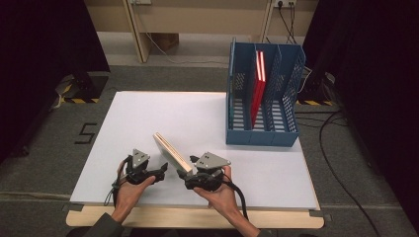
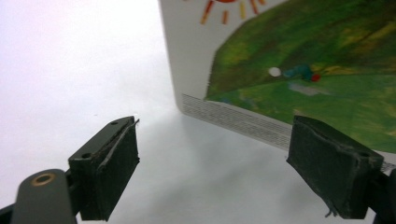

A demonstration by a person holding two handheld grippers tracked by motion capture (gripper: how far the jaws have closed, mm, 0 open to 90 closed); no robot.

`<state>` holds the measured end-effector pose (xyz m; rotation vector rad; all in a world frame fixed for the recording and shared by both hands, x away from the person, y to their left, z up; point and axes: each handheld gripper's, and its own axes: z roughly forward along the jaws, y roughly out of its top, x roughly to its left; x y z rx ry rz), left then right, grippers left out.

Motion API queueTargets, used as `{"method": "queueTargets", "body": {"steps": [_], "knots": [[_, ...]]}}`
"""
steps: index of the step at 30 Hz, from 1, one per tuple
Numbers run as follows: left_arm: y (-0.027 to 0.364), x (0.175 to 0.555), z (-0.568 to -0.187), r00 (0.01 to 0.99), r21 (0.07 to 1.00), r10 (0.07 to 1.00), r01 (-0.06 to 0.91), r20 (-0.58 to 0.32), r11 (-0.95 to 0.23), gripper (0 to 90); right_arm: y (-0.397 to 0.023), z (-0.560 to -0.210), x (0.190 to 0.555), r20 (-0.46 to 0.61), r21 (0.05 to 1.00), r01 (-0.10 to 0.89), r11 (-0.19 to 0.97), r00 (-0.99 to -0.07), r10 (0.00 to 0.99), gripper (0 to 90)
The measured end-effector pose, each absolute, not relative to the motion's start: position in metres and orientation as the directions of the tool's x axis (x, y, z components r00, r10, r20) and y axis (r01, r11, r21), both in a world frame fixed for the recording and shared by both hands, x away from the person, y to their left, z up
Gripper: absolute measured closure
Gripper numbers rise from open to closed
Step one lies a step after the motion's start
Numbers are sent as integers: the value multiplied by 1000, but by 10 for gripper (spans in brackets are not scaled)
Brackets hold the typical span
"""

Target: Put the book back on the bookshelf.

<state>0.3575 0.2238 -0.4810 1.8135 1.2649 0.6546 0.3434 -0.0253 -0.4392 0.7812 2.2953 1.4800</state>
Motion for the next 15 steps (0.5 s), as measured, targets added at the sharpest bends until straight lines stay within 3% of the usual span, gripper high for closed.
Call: {"method": "queueTargets", "body": {"steps": [15], "knots": [[236,359,-479,330,851,943,506,-40,-141,154,-17,-460,344,25,911,269,312,-791,611,390]]}}
